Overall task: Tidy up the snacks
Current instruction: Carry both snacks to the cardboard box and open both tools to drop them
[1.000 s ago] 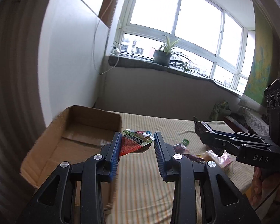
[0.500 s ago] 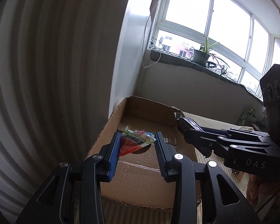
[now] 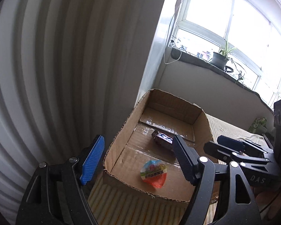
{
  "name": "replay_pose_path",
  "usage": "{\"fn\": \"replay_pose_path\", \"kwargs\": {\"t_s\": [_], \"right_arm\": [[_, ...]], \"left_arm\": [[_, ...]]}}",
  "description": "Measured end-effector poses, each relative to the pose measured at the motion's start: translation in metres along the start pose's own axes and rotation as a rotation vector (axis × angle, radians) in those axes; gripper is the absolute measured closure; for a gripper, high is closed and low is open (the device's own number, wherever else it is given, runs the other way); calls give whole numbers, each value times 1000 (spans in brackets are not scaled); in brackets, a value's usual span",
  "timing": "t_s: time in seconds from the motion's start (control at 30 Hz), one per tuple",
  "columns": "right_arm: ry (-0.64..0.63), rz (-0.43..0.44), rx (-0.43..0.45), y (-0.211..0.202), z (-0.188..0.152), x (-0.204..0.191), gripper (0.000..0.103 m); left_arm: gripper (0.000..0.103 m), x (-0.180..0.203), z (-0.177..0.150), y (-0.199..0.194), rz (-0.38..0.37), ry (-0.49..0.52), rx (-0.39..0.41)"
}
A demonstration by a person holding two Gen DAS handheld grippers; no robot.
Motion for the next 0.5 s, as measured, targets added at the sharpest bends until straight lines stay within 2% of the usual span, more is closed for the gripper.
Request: {"fn": "replay_pose_path", "kwargs": {"t_s": [0.2,0.5], "right_arm": [[10,7,44,-12,-1,-9,29],[12,-6,84,-39,-11,-11,29]], "left_arm": [[28,-6,6,-19,16,-3,37],[27,10,9,-34,26,28,54]]}}
Point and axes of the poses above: each gripper's, at about its wrist camera, not at the fingertips, and y roughly the way its jaws point, x to its right, z to its top, the point moved 3 cm from there along y, roughly the way its jaws point, and after that the axes turned 7 degrees about z, right-handed, at the moved point
